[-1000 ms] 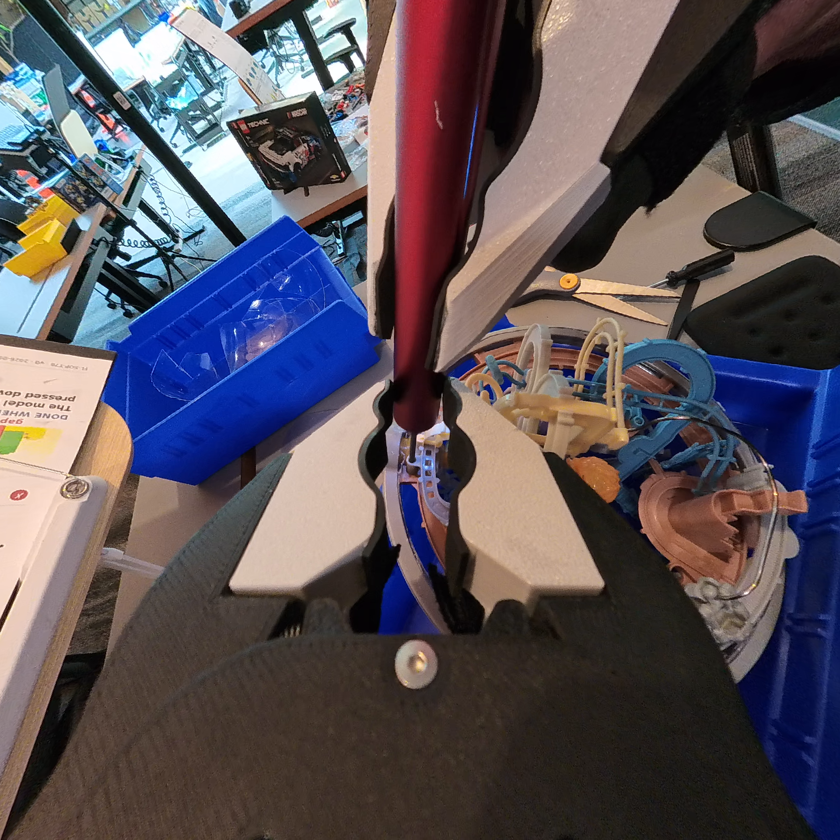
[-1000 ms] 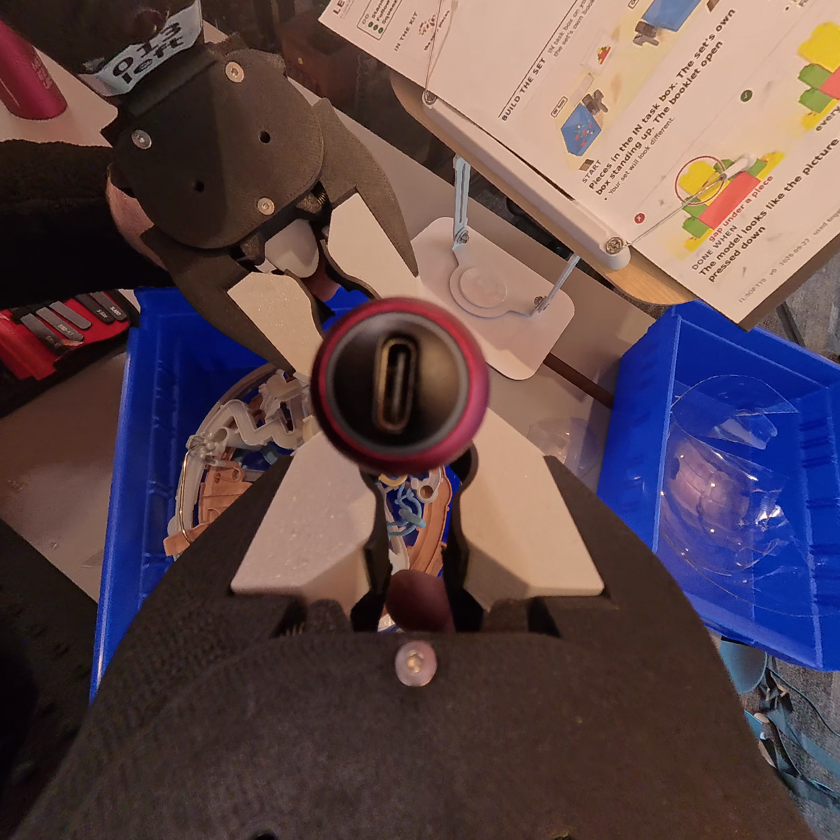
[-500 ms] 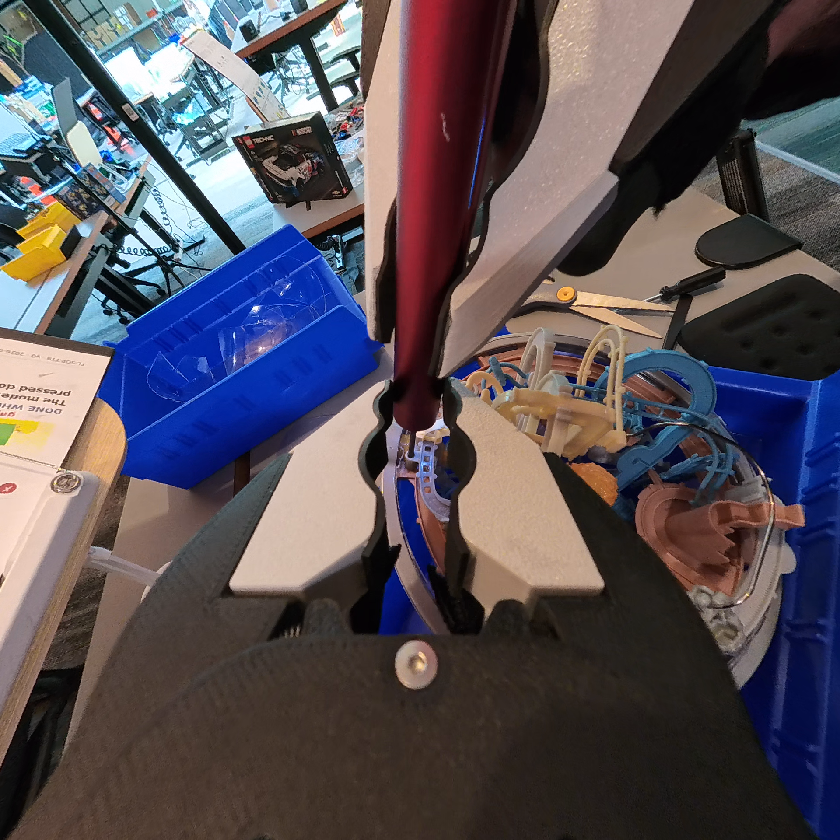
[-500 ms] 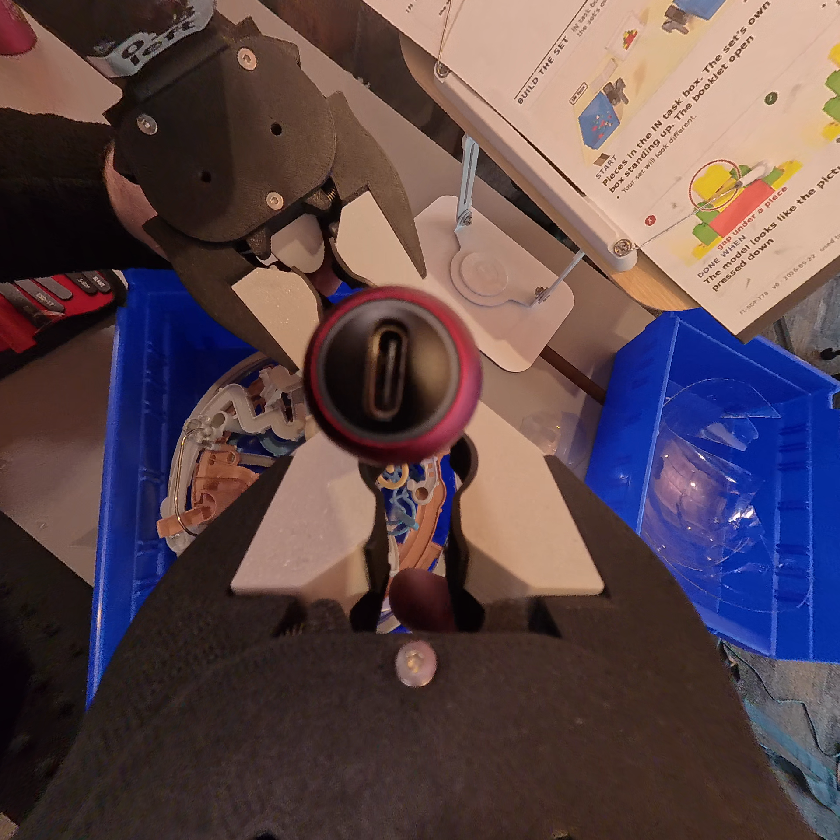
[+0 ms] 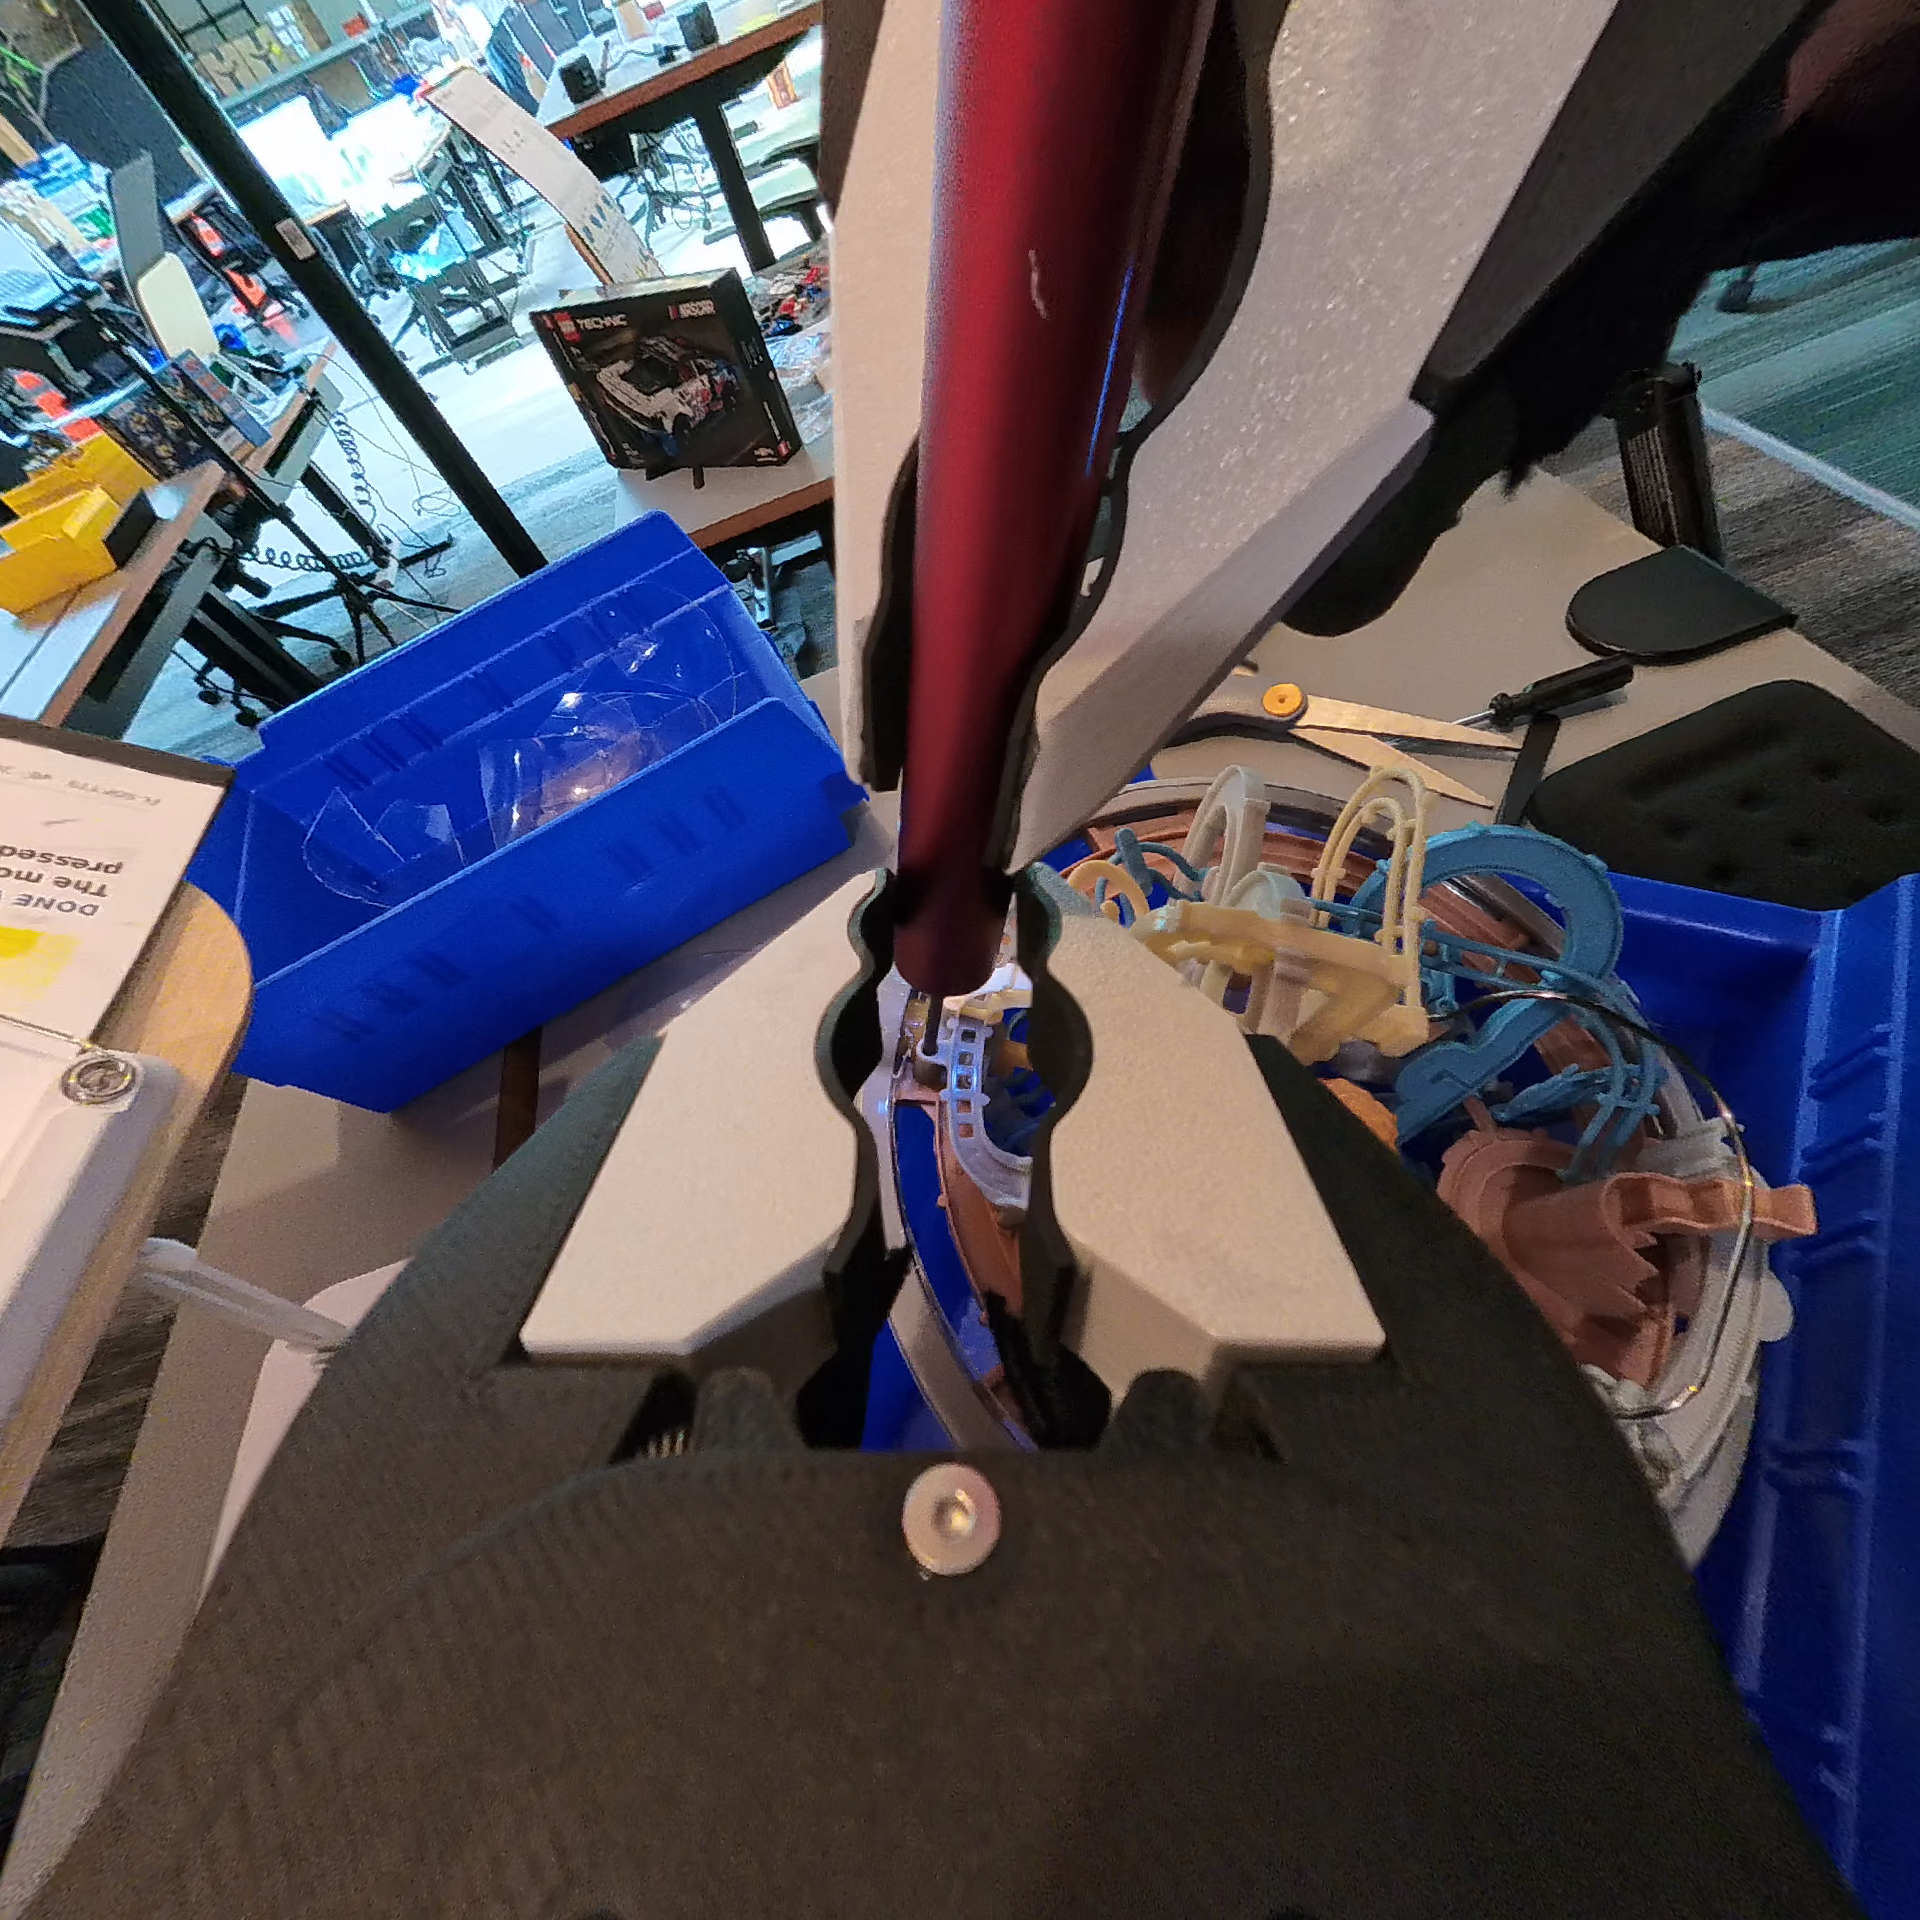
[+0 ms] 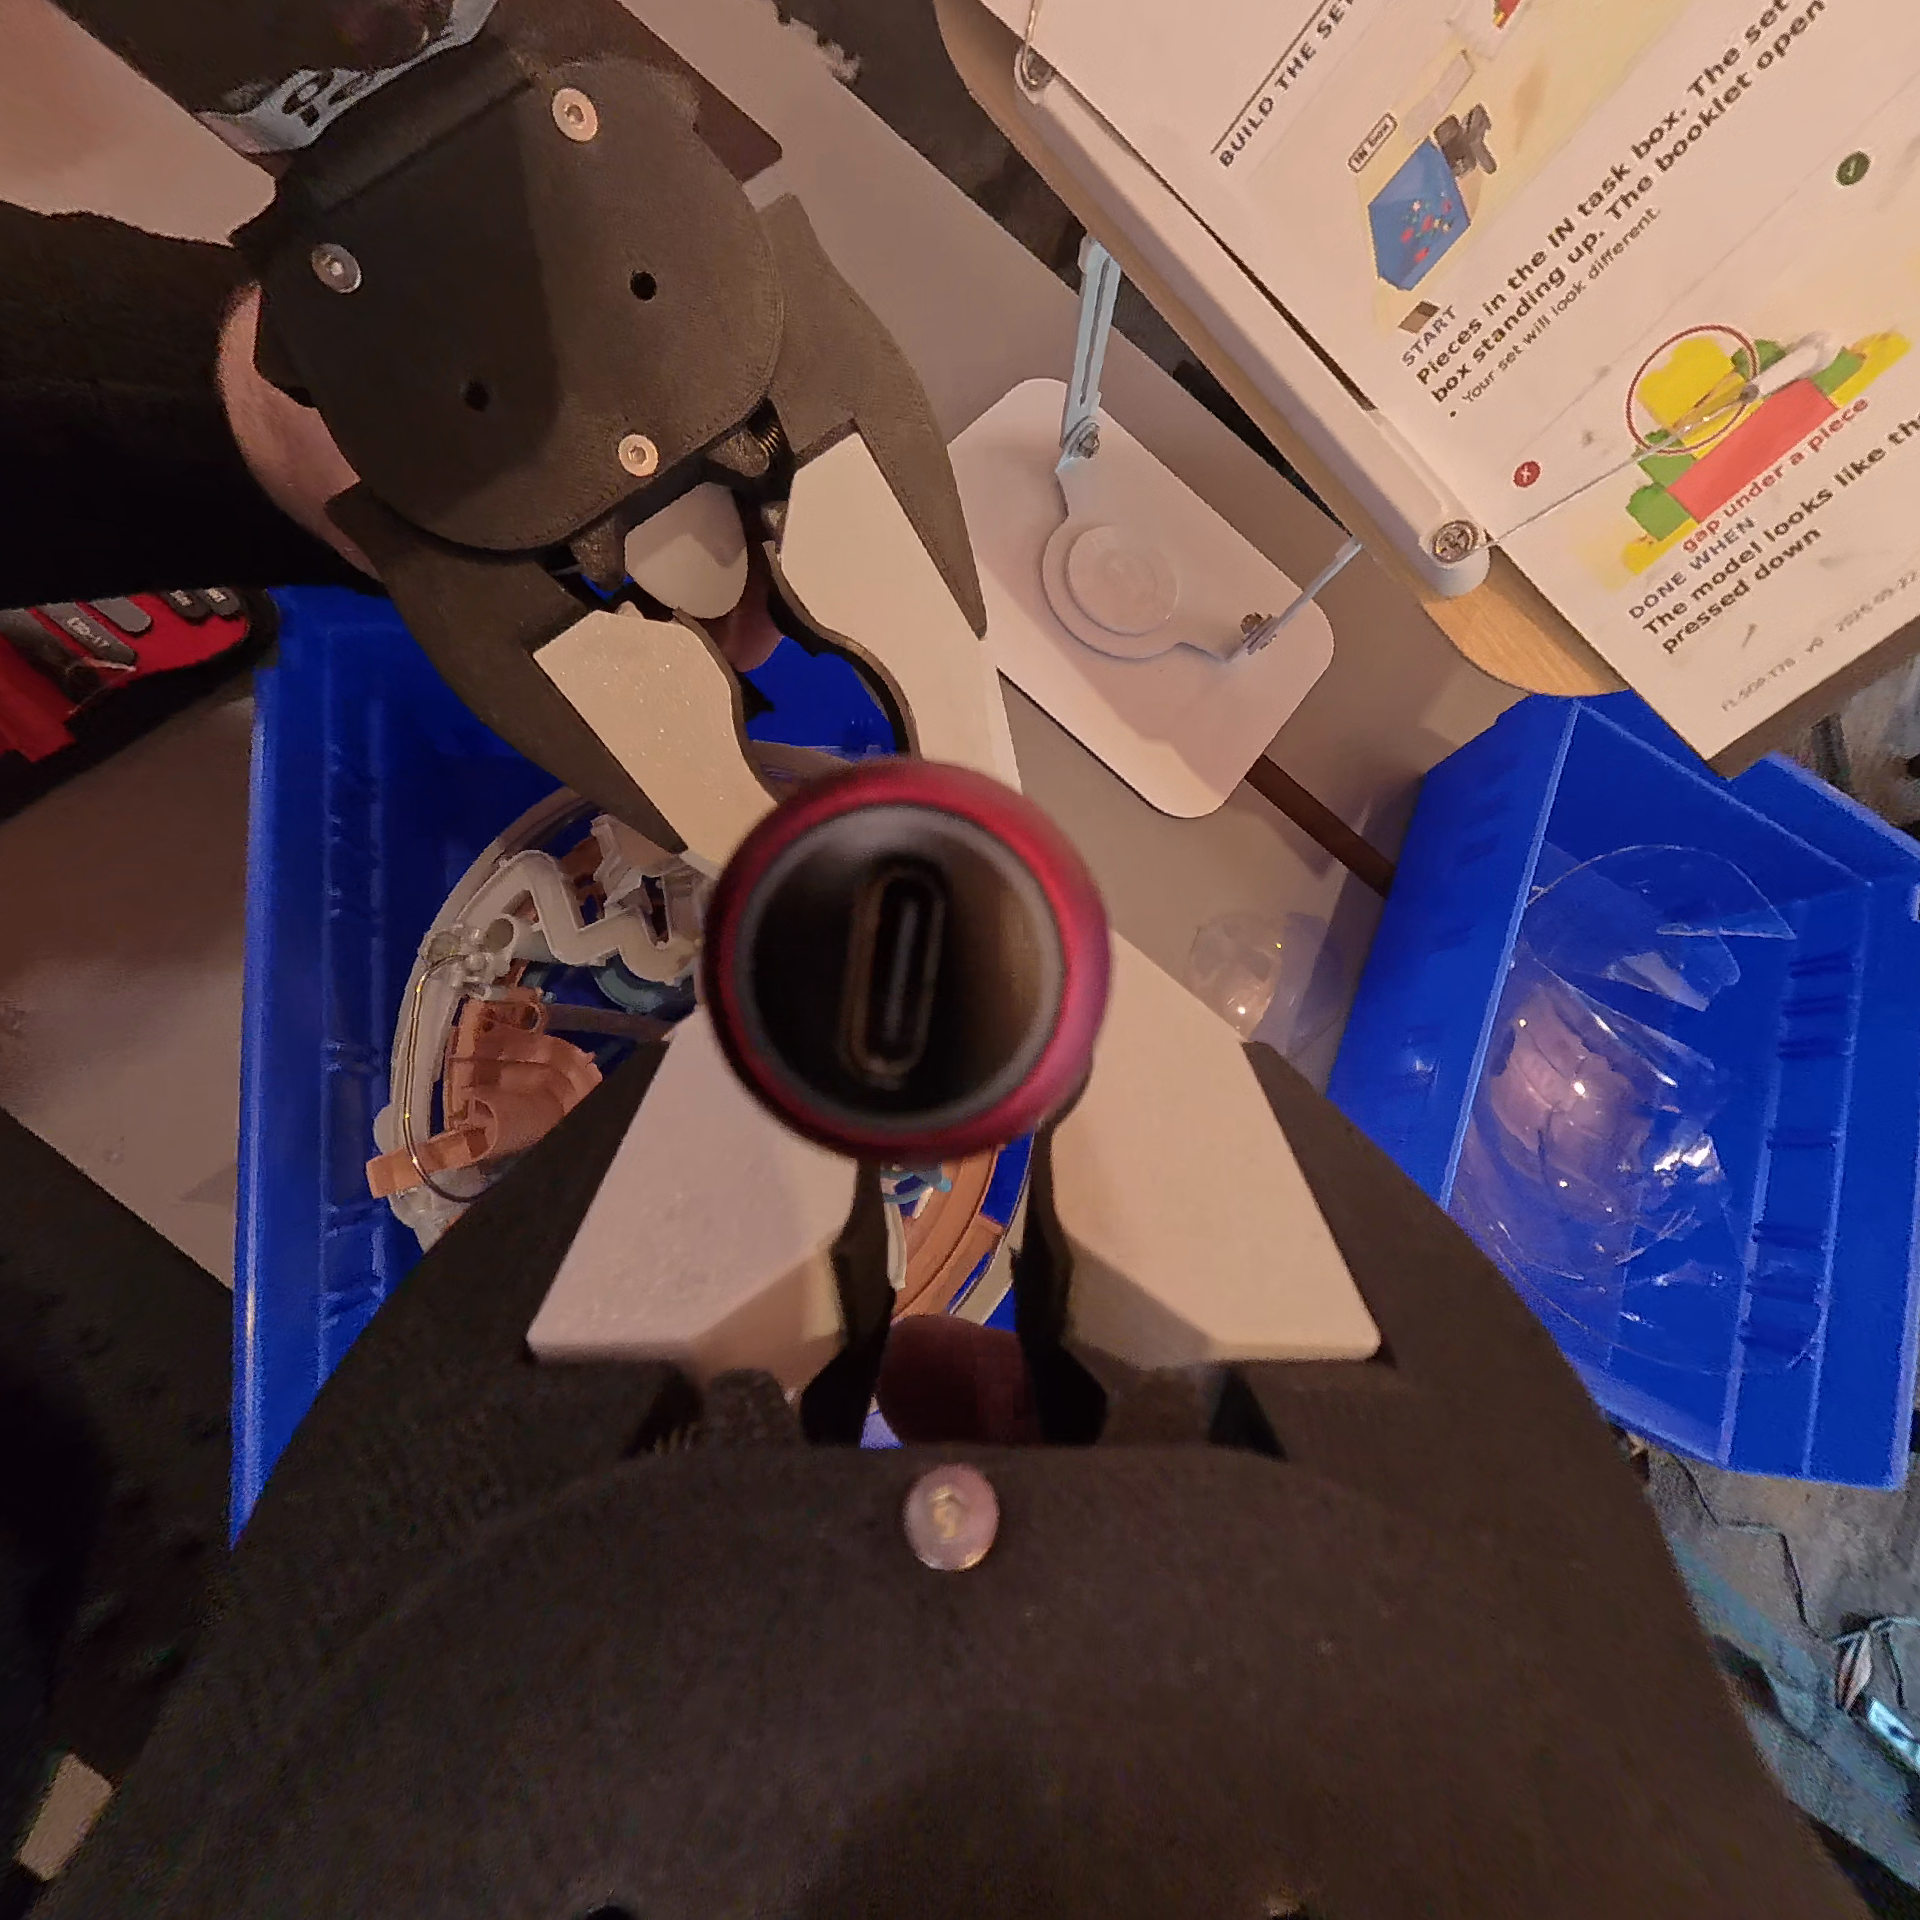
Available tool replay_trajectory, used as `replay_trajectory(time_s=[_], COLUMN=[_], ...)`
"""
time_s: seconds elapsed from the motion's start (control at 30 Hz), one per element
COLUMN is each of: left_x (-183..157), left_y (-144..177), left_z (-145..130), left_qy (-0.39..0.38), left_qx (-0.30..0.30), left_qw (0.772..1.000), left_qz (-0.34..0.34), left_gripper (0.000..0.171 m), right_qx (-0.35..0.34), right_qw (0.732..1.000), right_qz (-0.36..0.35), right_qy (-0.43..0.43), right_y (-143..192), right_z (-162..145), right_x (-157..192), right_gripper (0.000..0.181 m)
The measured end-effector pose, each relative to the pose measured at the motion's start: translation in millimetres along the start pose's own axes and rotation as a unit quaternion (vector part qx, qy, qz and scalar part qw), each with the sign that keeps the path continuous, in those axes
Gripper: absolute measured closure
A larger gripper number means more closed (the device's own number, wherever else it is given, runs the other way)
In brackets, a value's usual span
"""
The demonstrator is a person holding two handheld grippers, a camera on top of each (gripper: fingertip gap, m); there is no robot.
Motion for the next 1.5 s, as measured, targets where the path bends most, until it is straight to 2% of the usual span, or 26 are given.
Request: replay_trajectory(time_s=[0.03,0.23,0.4,1.0,1.5], left_x=[1,3,5,5,2], left_y=[0,1,1,2,2], left_z=[0,-1,-1,-3,-5], left_qy=[0.001,-0.014,-0.021,-0.018,-0.024], left_qx=[-0.001,0.006,-0.003,-0.026,-0.029], left_qw=[1.000,0.999,0.998,0.998,0.999], left_qz=[-0.002,-0.034,-0.061,-0.046,-0.040], left_gripper=[0.151,0.152,0.151,0.152,0.151], right_qx=[0.004,0.016,0.009,-0.009,0.001], right_qw=[1.000,0.998,0.999,0.999,0.999], right_qz=[-0.001,-0.018,-0.019,-0.021,-0.038], right_qy=[-0.007,-0.054,-0.041,-0.048,0.020], right_y=[0,-2,-1,5,5], right_z=[1,3,4,5,2], right_x=[0,2,3,4,9], right_gripper=[0.161,0.163,0.161,0.161,0.163])
Point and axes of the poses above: each gripper's, where its closed fingertips meet, y back along the fingers, z out of its top, x = y × z across the jaws, the point moved 5 cm from there along y, back along the fingers, and after that the axes turned 4 degrees about x, right-handed, at the moved point
